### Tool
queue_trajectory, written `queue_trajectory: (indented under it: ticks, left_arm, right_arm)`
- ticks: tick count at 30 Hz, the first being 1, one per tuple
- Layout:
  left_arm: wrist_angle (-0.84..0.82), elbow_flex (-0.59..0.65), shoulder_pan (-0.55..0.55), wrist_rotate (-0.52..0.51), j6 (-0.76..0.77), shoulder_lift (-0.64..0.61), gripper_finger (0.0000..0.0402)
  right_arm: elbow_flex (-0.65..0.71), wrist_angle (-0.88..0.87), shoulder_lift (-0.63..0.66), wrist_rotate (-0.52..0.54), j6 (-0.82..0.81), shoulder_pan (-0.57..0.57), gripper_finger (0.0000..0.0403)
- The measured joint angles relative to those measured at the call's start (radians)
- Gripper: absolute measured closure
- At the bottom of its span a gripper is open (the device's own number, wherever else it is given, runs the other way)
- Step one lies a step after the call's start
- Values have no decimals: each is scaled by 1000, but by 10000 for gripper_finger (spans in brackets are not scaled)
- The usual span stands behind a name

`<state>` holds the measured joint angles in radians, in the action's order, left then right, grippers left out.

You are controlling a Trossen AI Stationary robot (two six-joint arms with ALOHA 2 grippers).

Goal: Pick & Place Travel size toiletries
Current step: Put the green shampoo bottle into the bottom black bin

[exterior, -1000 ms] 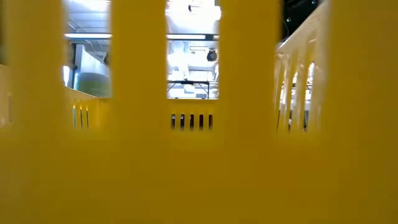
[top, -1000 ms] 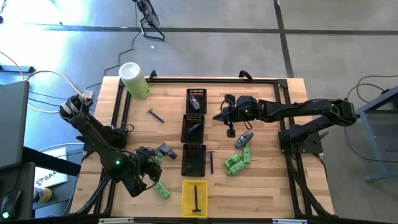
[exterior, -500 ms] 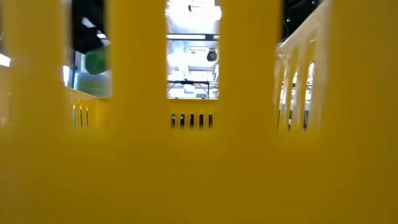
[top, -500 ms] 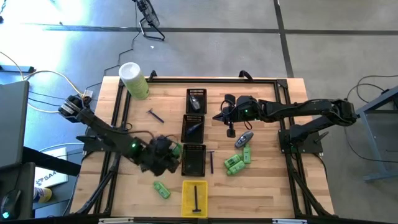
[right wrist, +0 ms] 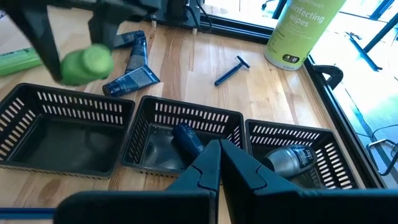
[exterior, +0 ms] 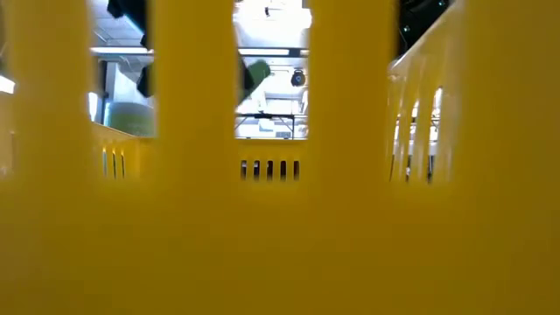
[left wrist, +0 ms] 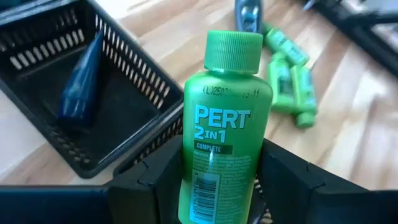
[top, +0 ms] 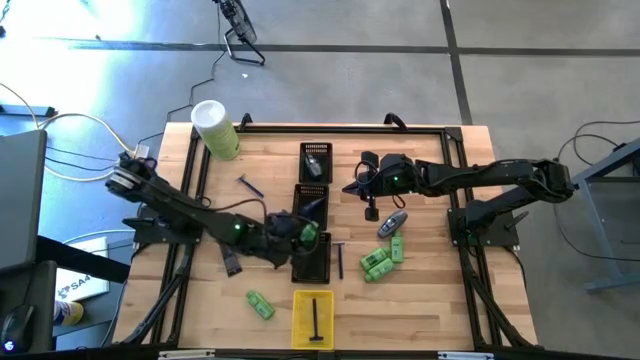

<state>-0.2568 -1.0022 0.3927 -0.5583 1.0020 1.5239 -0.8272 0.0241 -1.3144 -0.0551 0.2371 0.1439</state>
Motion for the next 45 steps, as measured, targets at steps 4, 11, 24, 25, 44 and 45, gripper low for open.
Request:
queue_trajectory:
  ticks: [4, 11, 24, 25, 44, 45]
  left_arm:
    - [60, 1, 0, -1, -2, 70, 225]
    - [74, 1, 0, 2, 76, 148, 225]
    - [83, 0, 0, 44, 132, 164, 225]
    - [82, 0, 0, 54, 132, 164, 225]
    - [74, 1, 13, 100, 110, 164, 217]
    - [74, 1, 13, 102, 100, 164, 214]
  right_arm:
    - [0, -8, 0, 0, 0, 0, 399]
    - [0, -14, 0, 0, 0, 0, 399]
    - [0, -13, 0, 0, 0, 0, 399]
    - [0, -13, 0, 0, 0, 0, 399]
    - [0, -13, 0, 0, 0, 0, 399]
    - [0, -13, 0, 0, 0, 0, 399]
